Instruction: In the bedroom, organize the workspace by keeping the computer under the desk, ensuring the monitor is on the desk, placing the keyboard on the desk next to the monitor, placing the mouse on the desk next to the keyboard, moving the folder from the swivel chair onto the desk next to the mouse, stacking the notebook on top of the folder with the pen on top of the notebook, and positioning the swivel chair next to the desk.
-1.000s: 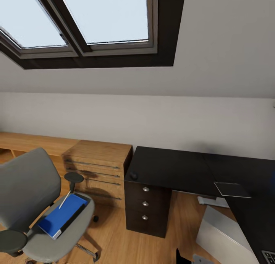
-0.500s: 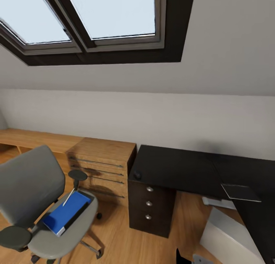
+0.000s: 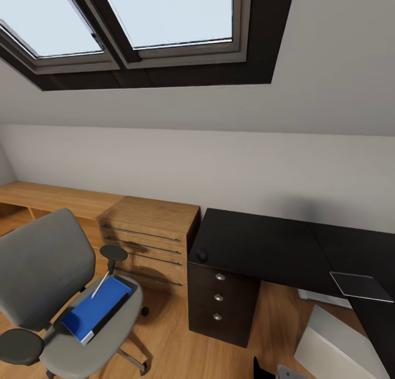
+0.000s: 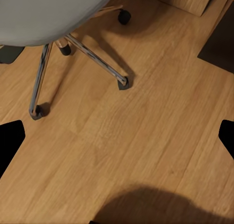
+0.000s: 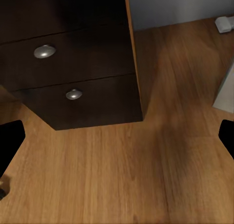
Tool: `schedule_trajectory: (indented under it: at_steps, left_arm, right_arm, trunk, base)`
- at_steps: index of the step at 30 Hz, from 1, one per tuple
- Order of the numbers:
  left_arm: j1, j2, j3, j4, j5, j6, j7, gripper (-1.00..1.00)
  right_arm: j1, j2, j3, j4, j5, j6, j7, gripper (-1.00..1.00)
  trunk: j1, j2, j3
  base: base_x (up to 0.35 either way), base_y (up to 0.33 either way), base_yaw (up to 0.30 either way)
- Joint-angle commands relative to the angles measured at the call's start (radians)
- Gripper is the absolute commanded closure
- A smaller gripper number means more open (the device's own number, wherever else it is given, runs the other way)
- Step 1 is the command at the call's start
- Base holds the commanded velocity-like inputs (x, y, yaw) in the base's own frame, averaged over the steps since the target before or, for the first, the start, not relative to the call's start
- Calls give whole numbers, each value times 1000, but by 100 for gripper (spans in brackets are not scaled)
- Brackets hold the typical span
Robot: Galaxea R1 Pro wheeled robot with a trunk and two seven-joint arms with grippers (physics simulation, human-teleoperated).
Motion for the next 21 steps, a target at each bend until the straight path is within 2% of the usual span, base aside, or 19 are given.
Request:
schedule_trajectory:
  at_steps: [1, 2, 5, 7, 8, 9, 11, 13, 14, 15, 16, 17, 18, 19, 20, 21]
  left_arm:
    - [-1, 1, -9, 0, 6, -4, 7, -100]
    - [-1, 1, -9, 0, 6, -5, 7, -100]
    - [-1, 2, -12, -125, 2, -8, 10, -100]
    - [-1, 4, -10, -202, 2, -1, 12, -100]
    - [-1, 7, -7, -280, 1, 20, 16, -100]
    - [-1, 8, -6, -307, 1, 34, 20, -100]
    - [-1, 11, -3, -434, 1, 134, 59, -100]
    - [-1, 12, -2, -603, 1, 293, 151, -100]
    - [-1, 12, -2, -646, 1, 333, 176, -100]
    - [-1, 11, -1, -733, 1, 409, 225, -100]
    - [-1, 10, 0, -776, 1, 446, 247, -100]
    - [-1, 9, 1, -857, 1, 517, 284, -100]
    - [-1, 8, 1, -894, 1, 550, 299, -100]
    - [-1, 7, 2, -960, 1, 613, 321, -100]
    - [-1, 6, 3, -987, 1, 642, 330, -100]
    - [-3, 5, 3, -1026, 2, 694, 343, -100]
  right_arm:
    - [-1, 0, -2, 1, -8, -4, 6, -100]
    - [-1, 0, -3, 0, -11, -4, 6, -100]
    - [-6, 2, -4, -44, -19, 15, 2, -100]
    - [-13, 2, -4, -81, -19, 51, -6, -100]
    - [-28, 1, -3, -130, -17, 113, -24, -100]
    - [-35, 1, -3, -150, -17, 138, -34, -100]
    - [-75, 2, -2, -235, -14, 247, -82, -100]
    - [-129, 2, 0, -313, -12, 378, -132, -100]
    - [-145, 2, 0, -326, -11, 412, -144, -100]
    - [-183, 1, 1, -347, -10, 482, -167, -100]
    - [-204, 0, 1, -354, -9, 518, -180, -100]
    - [-249, -2, 2, -364, -8, 592, -209, -100]
    - [-273, -2, 2, -367, -7, 630, -224, -100]
    - [-321, -2, 3, -370, -7, 707, -256, -100]
    - [-344, -2, 3, -372, -6, 744, -271, -100]
    - [-385, -1, 5, -374, -5, 811, -295, -100]
  trunk:
    - [0, -1, -2]
    - [0, -1, -2]
    - [0, -1, -2]
    - [0, -1, -2]
    - [0, -1, -2]
    - [0, -1, -2]
    - [0, -1, -2]
    - [0, -1, -2]
    - [0, -1, -2]
    - [0, -1, -2]
    - [0, -1, -2]
    - [0, -1, -2]
    - [0, -1, -2]
    - [0, -1, -2]
    - [0, -1, -2]
    - [0, -1, -2]
  base:
    - [1, 0, 2]
    - [1, 0, 1]
    - [0, 0, 0]
    - [0, 0, 0]
    - [0, 0, 0]
    - [0, 0, 0]
    - [0, 0, 0]
    - [0, 0, 0]
    - [0, 0, 0]
    - [0, 0, 0]
    - [0, 0, 0]
    - [0, 0, 0]
    - [0, 0, 0]
    - [0, 0, 0]
    - [0, 0, 0]
    - [0, 0, 0]
